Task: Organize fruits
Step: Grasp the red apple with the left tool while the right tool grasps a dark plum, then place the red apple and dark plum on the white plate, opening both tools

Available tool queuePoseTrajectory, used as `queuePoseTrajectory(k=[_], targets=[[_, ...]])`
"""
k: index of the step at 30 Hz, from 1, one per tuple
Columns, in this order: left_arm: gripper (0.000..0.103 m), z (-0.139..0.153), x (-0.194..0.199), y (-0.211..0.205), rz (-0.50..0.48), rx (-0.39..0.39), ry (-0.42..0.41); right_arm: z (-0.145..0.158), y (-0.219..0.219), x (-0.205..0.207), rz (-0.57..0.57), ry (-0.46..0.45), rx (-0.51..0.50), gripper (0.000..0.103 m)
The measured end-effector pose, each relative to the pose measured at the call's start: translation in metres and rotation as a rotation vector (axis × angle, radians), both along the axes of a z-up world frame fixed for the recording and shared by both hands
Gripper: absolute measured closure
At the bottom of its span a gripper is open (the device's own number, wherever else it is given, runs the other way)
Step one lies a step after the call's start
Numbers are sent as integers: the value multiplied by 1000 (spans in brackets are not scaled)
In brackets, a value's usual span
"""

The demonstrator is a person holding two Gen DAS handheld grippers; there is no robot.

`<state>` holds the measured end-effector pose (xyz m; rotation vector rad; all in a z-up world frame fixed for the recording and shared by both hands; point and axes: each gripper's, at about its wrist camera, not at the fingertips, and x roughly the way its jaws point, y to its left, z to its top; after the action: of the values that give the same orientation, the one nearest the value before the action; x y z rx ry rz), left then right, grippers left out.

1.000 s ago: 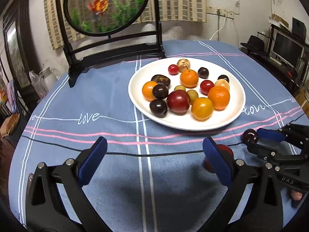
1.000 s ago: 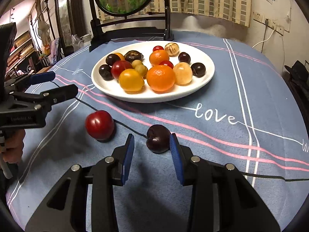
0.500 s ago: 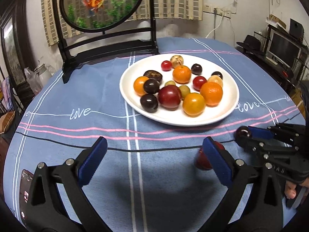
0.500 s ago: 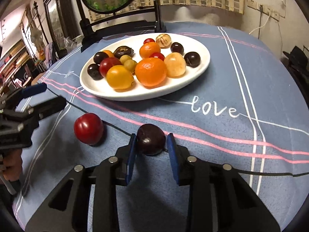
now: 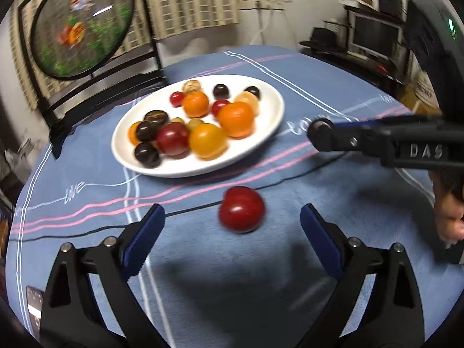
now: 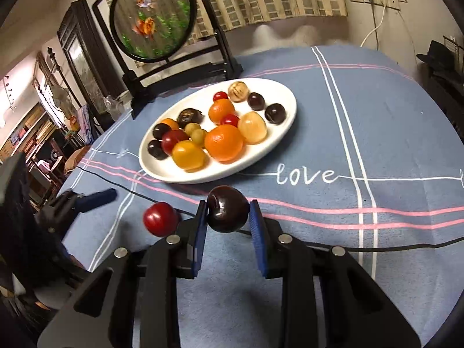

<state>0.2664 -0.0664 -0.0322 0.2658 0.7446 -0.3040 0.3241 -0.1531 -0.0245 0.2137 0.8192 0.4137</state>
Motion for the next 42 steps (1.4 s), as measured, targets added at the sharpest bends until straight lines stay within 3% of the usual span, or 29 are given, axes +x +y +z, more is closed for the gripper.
queuePoseTrajectory(k=[5, 9, 13, 16, 21, 26, 33, 39, 42], targets=[[31, -8, 11, -5, 15, -14, 31, -2, 6, -1, 18, 1, -17, 73], [36, -13, 19, -7, 35, -13, 55, -1, 1, -1, 7, 1, -7, 73], [54, -17, 23, -5, 38, -10, 78, 0, -1, -1, -2, -4, -9, 74], [61, -19, 24, -3, 32, -29, 101, 1, -1, -2, -6, -12, -16, 74], [62, -19, 20, -5, 42, -27, 98, 3, -4, -5, -18, -26, -16, 74], [62, -13, 15, 1, 59, -90, 124, 4, -1, -10, -4, -48, -16, 74], [62, 21, 11, 9, 66, -123, 51, 21, 6, -5, 35, -105, 21, 73], [63, 53, 57, 21, 146, -116, -34, 42, 15, 38, 23, -170, 5, 73], [63, 58, 96, 25, 201, -117, -32, 40, 18, 69, 7, -154, 2, 73]])
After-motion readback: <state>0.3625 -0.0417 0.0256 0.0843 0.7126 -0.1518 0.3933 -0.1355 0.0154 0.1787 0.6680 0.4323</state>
